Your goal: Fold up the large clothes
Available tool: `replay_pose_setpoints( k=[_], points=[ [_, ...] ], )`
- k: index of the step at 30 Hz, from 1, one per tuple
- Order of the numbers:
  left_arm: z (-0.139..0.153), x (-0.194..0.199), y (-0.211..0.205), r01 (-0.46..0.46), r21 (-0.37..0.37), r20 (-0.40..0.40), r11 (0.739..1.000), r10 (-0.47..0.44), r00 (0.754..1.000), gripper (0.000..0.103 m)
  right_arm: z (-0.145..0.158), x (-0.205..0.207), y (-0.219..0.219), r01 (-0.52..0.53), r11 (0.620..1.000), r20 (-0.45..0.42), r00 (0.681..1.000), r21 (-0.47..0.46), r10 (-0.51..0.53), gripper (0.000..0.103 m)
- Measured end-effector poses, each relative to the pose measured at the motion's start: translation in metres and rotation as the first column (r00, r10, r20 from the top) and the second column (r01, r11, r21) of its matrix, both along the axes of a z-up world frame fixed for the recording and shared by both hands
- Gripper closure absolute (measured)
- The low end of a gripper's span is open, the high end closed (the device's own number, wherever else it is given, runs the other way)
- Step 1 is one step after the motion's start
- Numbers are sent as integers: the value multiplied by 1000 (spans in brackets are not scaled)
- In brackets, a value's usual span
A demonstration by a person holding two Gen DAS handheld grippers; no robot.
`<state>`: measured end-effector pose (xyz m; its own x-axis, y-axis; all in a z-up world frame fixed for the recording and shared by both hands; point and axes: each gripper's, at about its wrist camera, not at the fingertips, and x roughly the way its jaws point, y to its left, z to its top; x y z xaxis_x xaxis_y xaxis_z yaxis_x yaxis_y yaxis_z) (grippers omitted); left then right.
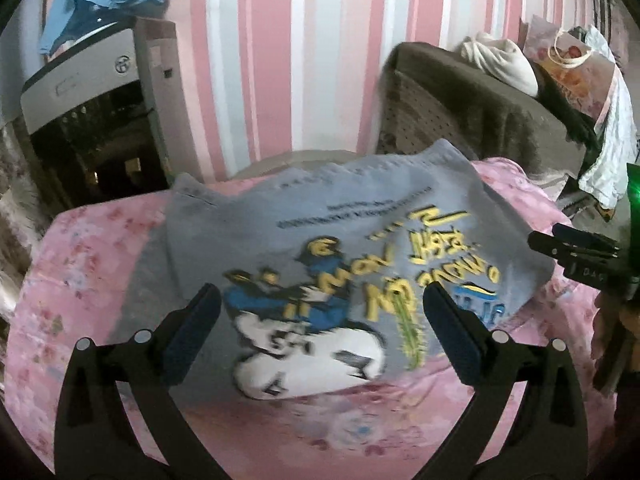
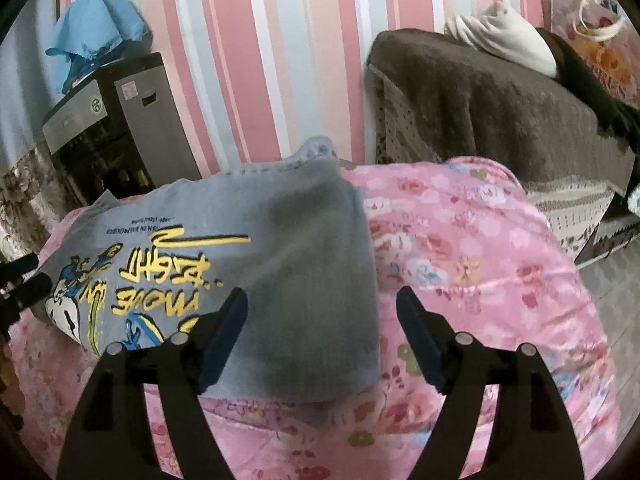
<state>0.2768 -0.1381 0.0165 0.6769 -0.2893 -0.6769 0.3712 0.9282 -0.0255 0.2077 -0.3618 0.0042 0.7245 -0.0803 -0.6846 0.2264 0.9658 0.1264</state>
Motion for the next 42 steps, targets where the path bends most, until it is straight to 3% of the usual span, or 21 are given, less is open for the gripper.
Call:
replay_pose_setpoints(
  k=[6, 10, 11, 13, 15, 19, 24, 27, 32, 35, 42],
  points=[
    [-7, -8, -29, -23, 57, 44, 998, 20, 999, 3, -6, -6, -6, 28, 999, 3, 1000, 27, -28, 26],
    [-8, -5, -36, -20, 28, 62, 999, 18, 998, 6, -10, -8, -13, 38, 999, -5, 999, 37, -38, 26],
    [-11, -1, -38, -6, 5, 46, 1000, 6, 999, 12, -11, -8, -13, 41, 998, -8, 999, 37, -41, 26],
    [-23, 9, -42, 29, -16, -21, 999, -29, 999, 57, -16, -8, -16, 50, 998, -18, 999, 49, -49, 26],
    [-37, 20, -45, 42, -30, -90, 999, -44, 995, 71, -20, -8, -17, 52, 997, -23, 998, 64, -50, 26],
    [-50, 24, -45, 27, -45, -79, 999, -31, 996, 70, -22, -9, -16, 57, 996, -25, 998, 73, -55, 26],
    [-67, 22, -59, 1, 44, -52, 999, 1, 999, 71, -25, -14, -15, 52, 988, -46, 998, 146, -46, 26],
    [-68, 22, -59, -2, 37, -52, 999, 4, 999, 71, -28, -19, -11, 51, 985, -66, 997, 167, -40, 26],
    [-70, 20, -60, -9, 32, -36, 999, 10, 999, 71, -47, -9, -16, 50, 955, -84, 996, 292, -27, 26],
    [-68, 20, -57, -9, 15, -41, 1000, 10, 999, 71, -50, 1, -14, 23, 950, -59, 998, 312, -5, 24],
    [-69, 20, -56, -9, 15, -42, 1000, 9, 999, 71, -51, 20, -6, -23, 947, -50, 998, 321, 41, 37]
  ],
)
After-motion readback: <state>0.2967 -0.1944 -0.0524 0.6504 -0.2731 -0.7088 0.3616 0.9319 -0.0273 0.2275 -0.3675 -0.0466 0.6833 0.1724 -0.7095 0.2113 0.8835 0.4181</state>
